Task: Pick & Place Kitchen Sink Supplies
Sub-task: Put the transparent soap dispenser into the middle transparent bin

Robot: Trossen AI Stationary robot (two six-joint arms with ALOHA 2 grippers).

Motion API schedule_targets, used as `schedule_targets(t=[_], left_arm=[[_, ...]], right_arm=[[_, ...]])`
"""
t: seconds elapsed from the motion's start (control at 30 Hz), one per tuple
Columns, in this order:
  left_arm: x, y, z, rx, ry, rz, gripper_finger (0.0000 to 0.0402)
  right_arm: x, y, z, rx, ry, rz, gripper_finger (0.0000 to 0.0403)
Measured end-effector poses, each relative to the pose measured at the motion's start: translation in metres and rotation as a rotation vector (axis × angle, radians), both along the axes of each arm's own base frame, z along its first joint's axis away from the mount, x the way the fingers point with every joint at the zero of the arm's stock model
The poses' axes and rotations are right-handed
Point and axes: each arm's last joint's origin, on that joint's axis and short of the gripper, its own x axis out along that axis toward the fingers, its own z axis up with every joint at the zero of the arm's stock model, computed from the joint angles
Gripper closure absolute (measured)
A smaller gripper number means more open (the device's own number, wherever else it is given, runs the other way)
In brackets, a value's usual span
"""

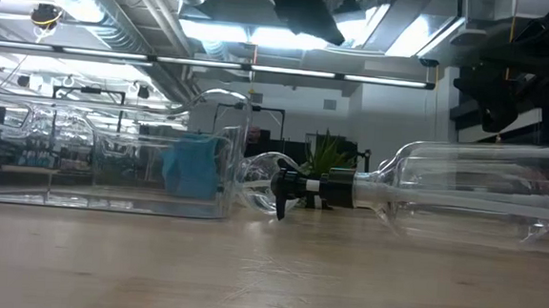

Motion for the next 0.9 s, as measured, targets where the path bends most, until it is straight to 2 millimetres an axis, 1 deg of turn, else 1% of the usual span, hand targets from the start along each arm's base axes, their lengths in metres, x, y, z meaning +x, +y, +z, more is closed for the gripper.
schedule_targets(t=[0.17,0.23,0.33,0.43,0.57,0.67,0.73,0.8,0.9], left_arm=[[0.008,-0.013,-0.019,0.098,0.109,-0.13,0.0399],[0.011,-0.016,-0.029,0.118,0.15,-0.165,0.0399],[0.016,-0.019,-0.039,0.123,0.175,-0.188,0.0398],[0.018,-0.017,-0.044,0.1,0.184,-0.202,0.0392],[0.018,-0.012,-0.042,0.115,0.176,-0.196,0.0378],[0.018,-0.013,-0.043,0.114,0.173,-0.198,0.0363],[0.021,-0.013,-0.048,0.088,0.177,-0.196,0.0352],[0.022,-0.011,-0.056,0.021,0.208,-0.187,0.0342],[0.026,0.0,-0.067,-0.166,0.228,-0.134,0.0333]], right_arm=[[0.0,0.0,0.0,0.0,0.0,0.0,0.0158],[0.0,0.0,0.0,0.0,0.0,0.0,0.0158],[0.0,0.0,0.0,0.0,0.0,0.0,0.0158],[0.0,0.0,0.0,0.0,0.0,0.0,0.0158],[0.0,0.0,0.0,0.0,0.0,0.0,0.0158],[0.0,0.0,0.0,0.0,0.0,0.0,0.0158],[0.0,0.0,0.0,0.0,0.0,0.0,0.0158],[0.0,0.0,0.0,0.0,0.0,0.0,0.0158],[0.0,0.0,0.0,0.0,0.0,0.0,0.0158]])
